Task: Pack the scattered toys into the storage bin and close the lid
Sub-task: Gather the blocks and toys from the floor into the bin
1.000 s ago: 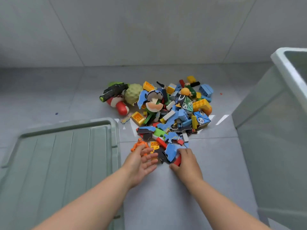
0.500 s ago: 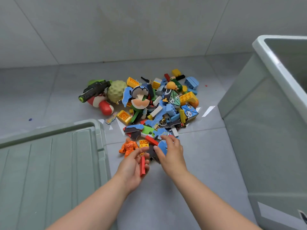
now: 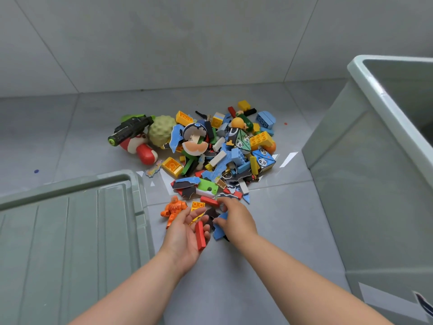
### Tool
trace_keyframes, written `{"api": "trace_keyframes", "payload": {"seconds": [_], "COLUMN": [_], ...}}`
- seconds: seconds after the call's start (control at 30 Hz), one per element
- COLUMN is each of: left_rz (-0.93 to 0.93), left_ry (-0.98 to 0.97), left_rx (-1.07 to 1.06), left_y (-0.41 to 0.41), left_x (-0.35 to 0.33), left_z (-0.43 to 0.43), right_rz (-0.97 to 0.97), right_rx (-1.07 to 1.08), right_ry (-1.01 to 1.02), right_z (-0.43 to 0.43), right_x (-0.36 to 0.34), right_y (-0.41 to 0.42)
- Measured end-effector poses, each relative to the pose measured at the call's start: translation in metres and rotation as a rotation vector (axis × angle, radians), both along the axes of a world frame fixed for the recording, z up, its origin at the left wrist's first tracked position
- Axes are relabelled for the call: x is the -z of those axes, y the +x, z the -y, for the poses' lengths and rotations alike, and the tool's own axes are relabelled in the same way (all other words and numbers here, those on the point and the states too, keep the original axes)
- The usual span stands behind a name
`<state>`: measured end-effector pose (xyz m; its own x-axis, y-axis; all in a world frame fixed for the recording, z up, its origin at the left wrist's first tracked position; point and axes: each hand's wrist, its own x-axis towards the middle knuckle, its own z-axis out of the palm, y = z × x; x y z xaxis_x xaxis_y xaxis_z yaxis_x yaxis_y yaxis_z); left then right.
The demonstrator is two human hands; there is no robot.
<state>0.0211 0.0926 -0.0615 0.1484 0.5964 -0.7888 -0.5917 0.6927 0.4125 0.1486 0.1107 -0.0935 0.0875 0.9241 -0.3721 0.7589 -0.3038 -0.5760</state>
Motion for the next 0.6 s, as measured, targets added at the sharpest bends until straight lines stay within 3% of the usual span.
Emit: {"api": "trace_keyframes", "payload": {"seconds": [0.33,0.43,0.5,0.6], "left_rz": [0.027,0.083,0.126,0.111], "left_ry": [0.020,0.018,0.011,0.022], "left_rx": [-0.052,-0.001,0.029,0.050], "left_y": [-0.026,-0.027,-0.027,-0.026], "left_x": [0.002,0.001,-0.001,-0.001], "left_z": [0.013,0.018,0.020,0.023], "right_rz": [-0.709,-0.952,-0.946,-0.661], "right_rx": [0.686,0.713,0.589,0.466], "right_ry": [0.096,0.112,0.107,0.156], "right_z": [0.031,0.053,0.060,0.049], "right_x": [-0.029,-0.049,-0.050,-0.035], "right_y": [-0.001,-0.014,-0.025,-0.021]}}
